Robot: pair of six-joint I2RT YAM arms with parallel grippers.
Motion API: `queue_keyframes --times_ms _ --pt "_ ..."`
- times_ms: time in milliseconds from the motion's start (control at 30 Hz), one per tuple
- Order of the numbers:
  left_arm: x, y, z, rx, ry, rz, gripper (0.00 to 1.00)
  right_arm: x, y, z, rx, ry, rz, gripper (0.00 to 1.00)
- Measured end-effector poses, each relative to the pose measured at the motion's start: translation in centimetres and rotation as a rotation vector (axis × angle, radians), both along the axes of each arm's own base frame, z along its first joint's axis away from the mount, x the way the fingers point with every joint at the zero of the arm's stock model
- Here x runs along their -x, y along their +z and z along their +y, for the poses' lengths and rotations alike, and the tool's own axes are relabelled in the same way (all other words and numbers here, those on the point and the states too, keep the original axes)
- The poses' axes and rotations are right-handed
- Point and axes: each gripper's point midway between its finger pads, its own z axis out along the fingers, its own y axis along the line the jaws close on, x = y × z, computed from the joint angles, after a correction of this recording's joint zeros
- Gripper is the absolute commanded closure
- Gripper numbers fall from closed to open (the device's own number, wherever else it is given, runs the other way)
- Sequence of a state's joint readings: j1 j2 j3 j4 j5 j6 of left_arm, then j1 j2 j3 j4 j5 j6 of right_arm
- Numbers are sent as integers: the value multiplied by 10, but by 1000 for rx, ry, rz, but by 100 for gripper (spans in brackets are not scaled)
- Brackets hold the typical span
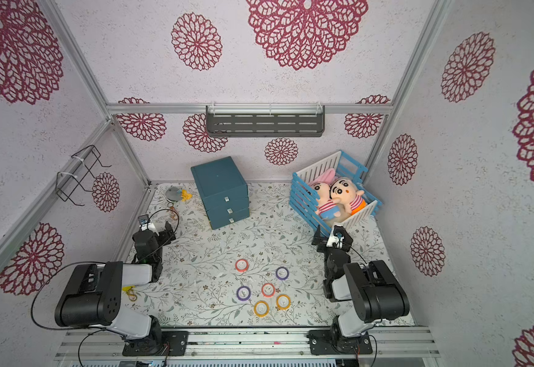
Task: Place the transparent tape into the drawer according to color
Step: Adjust the storage box at the center of the board.
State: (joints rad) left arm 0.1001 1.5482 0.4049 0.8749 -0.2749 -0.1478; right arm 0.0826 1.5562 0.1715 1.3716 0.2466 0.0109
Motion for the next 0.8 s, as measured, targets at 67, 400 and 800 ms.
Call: queue_keyframes --times_ms 67,400,800 --pt "0 0 0 0 0 0 3 0 0 0 0 0 1 1" --pt "0 0 -1 2 -8 1 3 -1 -2 3 2 15 9 1" --pt "-10 26 3 10 12 29 3 9 41 10 12 29 -91 1"
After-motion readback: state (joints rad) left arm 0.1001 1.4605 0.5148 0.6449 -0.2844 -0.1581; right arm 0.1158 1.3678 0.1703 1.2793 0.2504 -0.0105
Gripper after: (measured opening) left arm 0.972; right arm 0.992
